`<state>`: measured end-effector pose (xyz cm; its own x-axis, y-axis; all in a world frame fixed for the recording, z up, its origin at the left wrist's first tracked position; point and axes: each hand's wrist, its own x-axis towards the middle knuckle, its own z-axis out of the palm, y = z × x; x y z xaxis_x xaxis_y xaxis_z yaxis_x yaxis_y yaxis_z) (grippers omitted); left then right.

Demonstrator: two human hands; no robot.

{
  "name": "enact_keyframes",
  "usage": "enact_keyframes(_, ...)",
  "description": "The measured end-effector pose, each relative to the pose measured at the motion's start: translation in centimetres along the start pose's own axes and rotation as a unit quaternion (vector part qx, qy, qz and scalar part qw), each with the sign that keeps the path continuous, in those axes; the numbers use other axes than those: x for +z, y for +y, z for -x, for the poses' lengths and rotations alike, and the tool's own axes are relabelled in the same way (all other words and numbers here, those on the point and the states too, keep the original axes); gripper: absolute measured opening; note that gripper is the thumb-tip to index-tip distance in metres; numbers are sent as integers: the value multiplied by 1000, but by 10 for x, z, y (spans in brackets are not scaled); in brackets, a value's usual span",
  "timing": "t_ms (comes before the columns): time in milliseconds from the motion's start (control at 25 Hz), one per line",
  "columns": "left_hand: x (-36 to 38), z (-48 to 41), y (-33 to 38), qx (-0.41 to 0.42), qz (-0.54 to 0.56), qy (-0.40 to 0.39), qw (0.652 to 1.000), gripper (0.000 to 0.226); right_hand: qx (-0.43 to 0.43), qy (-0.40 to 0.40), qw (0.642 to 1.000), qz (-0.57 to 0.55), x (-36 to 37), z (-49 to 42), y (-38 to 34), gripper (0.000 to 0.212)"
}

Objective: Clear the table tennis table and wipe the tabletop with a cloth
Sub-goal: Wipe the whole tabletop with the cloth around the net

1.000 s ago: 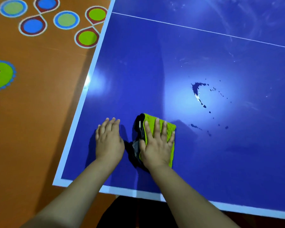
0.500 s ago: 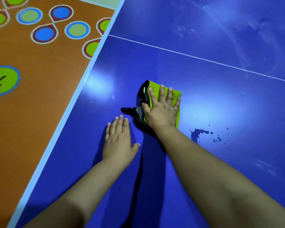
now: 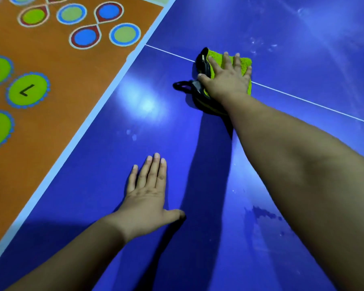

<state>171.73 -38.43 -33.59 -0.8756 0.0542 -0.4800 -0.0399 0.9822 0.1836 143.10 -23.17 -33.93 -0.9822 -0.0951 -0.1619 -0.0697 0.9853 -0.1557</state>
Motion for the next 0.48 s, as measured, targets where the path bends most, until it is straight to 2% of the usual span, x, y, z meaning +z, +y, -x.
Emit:
enact_keyframes(80,1,0,1,-4,-5,-7,1000,119,-10,9,1000,-12,1,-3,2,59)
enact_keyframes(200,0,3,3,-6,-14,-12,1000,121,-13,13,999,-30,1,17,9,57)
enact_keyframes(480,-4,11,6,3,-1,11,1000,114,10,18,1000,-17,17,145,13,59)
